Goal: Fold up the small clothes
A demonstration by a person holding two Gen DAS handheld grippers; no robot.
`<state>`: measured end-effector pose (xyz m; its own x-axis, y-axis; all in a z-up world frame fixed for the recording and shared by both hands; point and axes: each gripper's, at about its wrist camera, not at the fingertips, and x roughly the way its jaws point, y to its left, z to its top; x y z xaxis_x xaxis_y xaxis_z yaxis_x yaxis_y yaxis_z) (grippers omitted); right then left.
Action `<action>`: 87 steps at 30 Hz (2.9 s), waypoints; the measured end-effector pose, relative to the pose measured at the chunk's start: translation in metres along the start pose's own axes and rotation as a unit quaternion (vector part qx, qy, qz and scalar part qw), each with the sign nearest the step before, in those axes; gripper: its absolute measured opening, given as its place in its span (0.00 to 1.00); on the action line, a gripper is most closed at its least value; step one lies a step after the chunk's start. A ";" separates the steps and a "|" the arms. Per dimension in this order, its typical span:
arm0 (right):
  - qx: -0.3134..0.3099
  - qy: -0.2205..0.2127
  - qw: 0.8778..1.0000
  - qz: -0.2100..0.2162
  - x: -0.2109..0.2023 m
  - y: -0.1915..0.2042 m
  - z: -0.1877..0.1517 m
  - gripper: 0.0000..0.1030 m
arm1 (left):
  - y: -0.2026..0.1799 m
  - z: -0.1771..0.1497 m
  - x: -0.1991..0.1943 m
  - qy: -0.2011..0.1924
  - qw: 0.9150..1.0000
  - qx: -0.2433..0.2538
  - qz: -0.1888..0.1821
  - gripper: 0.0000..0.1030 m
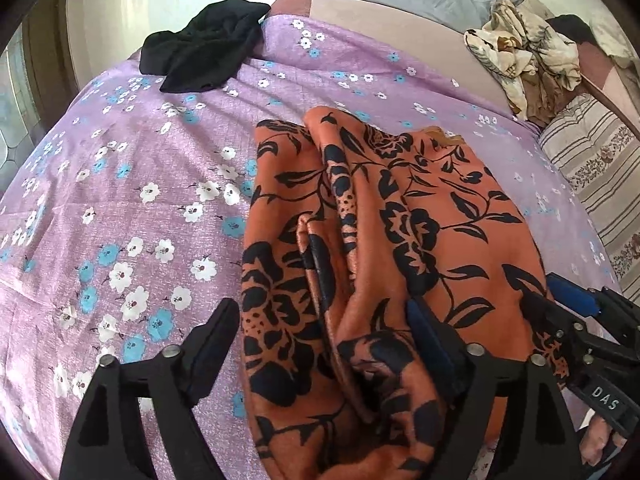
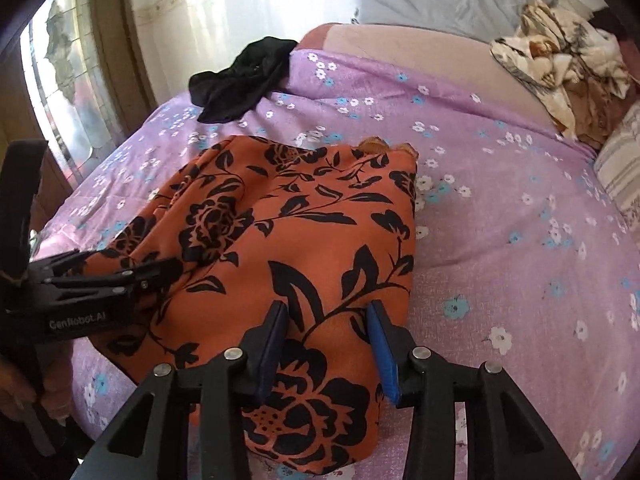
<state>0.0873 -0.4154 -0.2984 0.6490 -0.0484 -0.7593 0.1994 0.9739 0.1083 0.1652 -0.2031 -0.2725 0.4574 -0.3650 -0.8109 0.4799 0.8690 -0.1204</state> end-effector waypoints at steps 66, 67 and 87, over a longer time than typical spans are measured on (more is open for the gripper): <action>0.112 -0.153 0.980 -0.057 -0.218 0.009 -0.010 0.66 | -0.029 -0.021 -0.258 -0.245 0.953 0.019 0.179 0.96; 0.110 -0.160 0.979 -0.060 -0.226 0.013 -0.010 0.66 | -0.030 -0.022 -0.265 -0.250 0.950 0.021 0.184 0.97; 0.062 -0.260 0.960 -0.086 -0.324 0.053 -0.008 0.67 | -0.040 -0.032 -0.363 -0.323 0.931 0.021 0.168 0.97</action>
<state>-0.1183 -0.3466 -0.0511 0.8711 -0.3421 -0.3525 0.4014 0.9093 0.1095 -0.0436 -0.0947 0.0082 0.9355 -0.2117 -0.2828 0.2514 0.9614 0.1119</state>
